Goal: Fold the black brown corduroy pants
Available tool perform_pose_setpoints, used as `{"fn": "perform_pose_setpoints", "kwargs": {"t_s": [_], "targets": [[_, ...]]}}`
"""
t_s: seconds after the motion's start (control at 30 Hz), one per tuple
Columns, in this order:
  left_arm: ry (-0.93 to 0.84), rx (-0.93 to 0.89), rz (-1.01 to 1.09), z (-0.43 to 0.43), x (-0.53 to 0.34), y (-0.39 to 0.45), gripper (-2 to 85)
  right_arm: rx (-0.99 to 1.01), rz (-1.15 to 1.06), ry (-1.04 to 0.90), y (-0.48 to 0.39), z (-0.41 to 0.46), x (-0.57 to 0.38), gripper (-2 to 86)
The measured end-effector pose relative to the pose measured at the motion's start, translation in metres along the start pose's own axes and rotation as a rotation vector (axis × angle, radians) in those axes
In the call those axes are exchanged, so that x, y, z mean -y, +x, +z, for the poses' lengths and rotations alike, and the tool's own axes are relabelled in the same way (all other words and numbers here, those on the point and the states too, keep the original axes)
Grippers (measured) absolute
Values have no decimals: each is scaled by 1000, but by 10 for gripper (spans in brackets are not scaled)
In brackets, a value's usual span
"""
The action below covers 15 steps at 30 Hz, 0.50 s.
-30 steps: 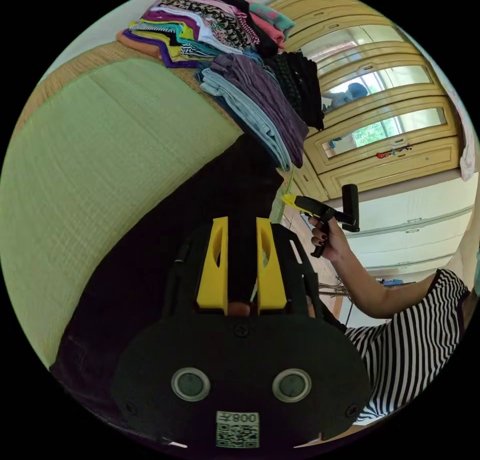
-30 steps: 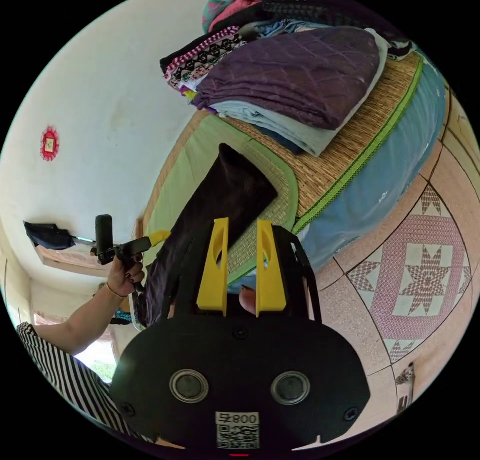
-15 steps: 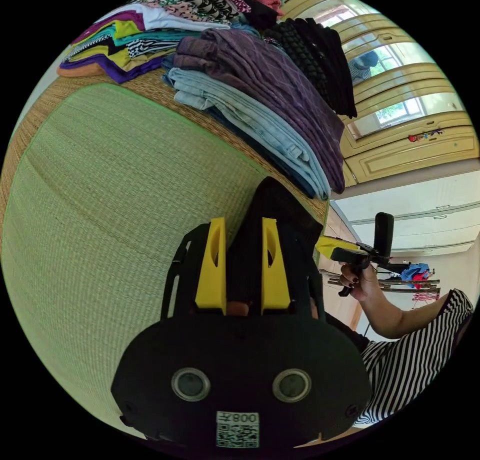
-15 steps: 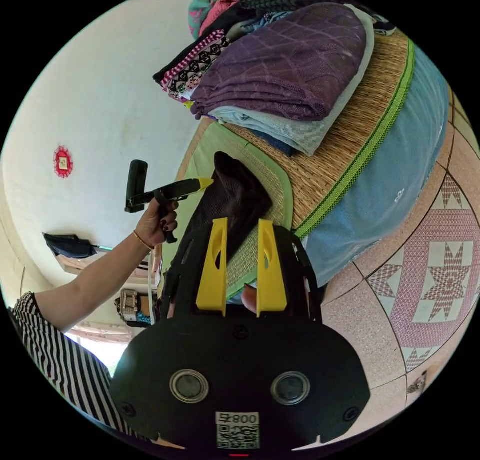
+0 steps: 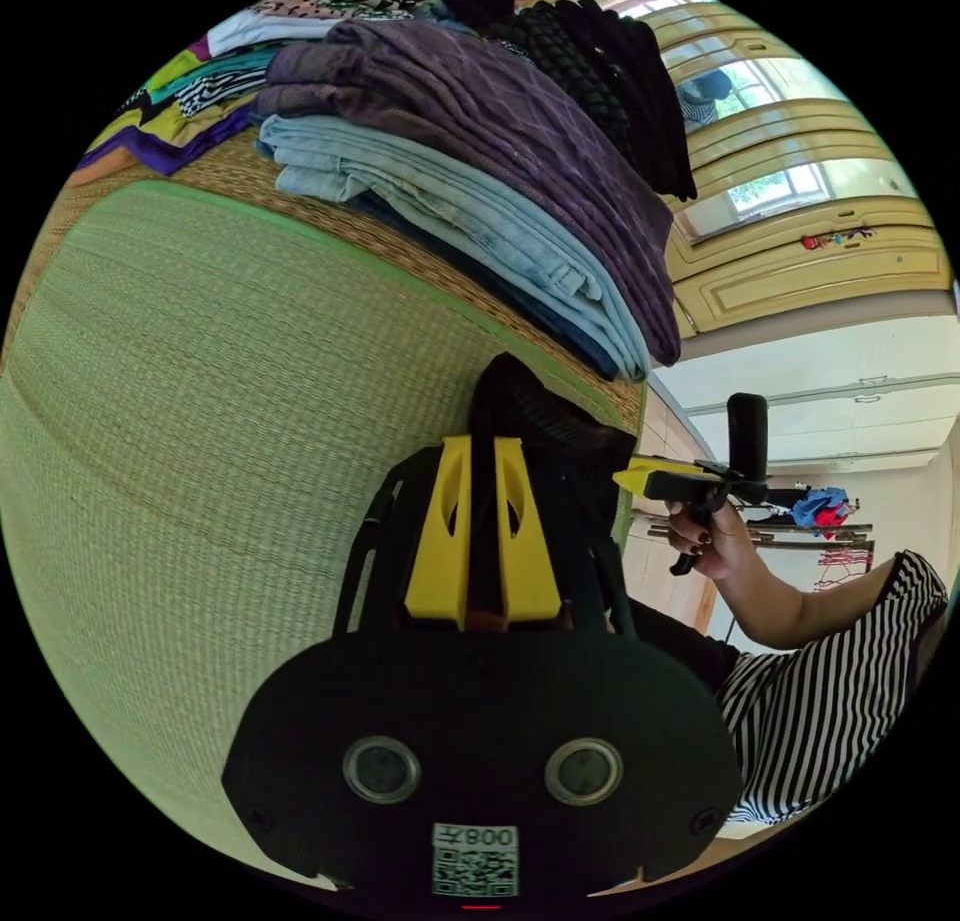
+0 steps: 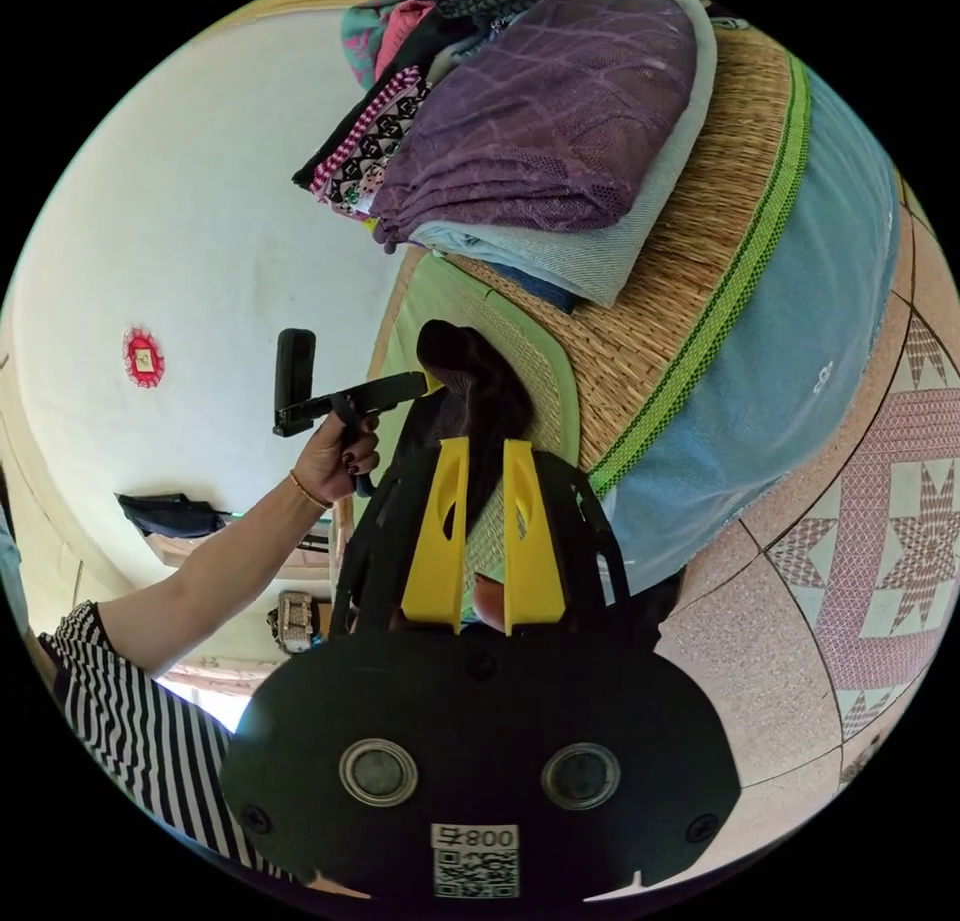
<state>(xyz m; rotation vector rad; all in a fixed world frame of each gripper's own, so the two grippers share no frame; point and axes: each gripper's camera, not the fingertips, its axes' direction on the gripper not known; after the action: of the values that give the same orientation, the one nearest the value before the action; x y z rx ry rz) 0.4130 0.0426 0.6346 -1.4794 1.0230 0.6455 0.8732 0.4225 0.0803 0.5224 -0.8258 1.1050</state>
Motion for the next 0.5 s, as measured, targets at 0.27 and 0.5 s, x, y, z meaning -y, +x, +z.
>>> {"fn": "perform_pose_setpoints", "kwargs": {"t_s": [0.27,0.5], "targets": [[13,-22,29,-21,-3,1,35,40,-11,23,-4,-6,-17,32],[37,-21,51,-42,-23,-4,32,66,-66,39,-25,-5,-37,31]]}}
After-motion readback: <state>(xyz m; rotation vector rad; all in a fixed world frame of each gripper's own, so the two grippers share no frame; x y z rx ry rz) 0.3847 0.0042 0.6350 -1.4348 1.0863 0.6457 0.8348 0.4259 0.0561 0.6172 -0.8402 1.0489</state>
